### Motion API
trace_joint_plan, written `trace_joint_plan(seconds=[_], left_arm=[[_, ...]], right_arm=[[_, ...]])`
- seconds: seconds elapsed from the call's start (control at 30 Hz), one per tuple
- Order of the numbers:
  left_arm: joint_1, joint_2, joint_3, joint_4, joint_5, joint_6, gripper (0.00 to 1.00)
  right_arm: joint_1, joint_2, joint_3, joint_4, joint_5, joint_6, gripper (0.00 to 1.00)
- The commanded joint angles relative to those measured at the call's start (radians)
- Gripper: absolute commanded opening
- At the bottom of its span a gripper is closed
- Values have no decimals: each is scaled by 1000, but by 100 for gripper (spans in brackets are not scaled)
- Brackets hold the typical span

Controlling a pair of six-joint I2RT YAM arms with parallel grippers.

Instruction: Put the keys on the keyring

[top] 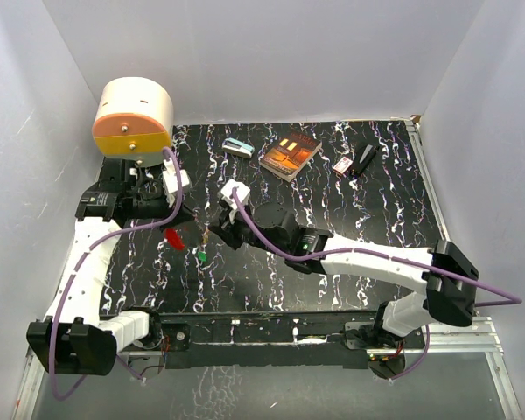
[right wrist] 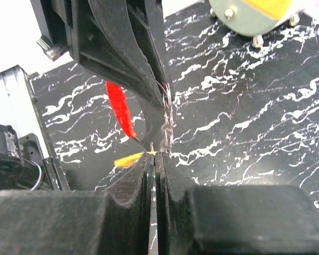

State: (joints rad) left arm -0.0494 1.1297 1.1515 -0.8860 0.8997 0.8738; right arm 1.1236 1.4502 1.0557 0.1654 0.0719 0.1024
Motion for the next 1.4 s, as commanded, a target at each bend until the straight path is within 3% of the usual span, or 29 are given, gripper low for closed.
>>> trace_joint_plan(seconds=[0.0,0.8,1.37], left_arm=[[2,-63,4,25,34,27,0],[2,-70,4,-137,145,234,0],[2,-64,6,-136,115,289,0]], right_arm=[[7,-43,29,122,-10,-28,8],[53,81,204,66,87,-36,8],[86,-20,107,26,143,-25,8]])
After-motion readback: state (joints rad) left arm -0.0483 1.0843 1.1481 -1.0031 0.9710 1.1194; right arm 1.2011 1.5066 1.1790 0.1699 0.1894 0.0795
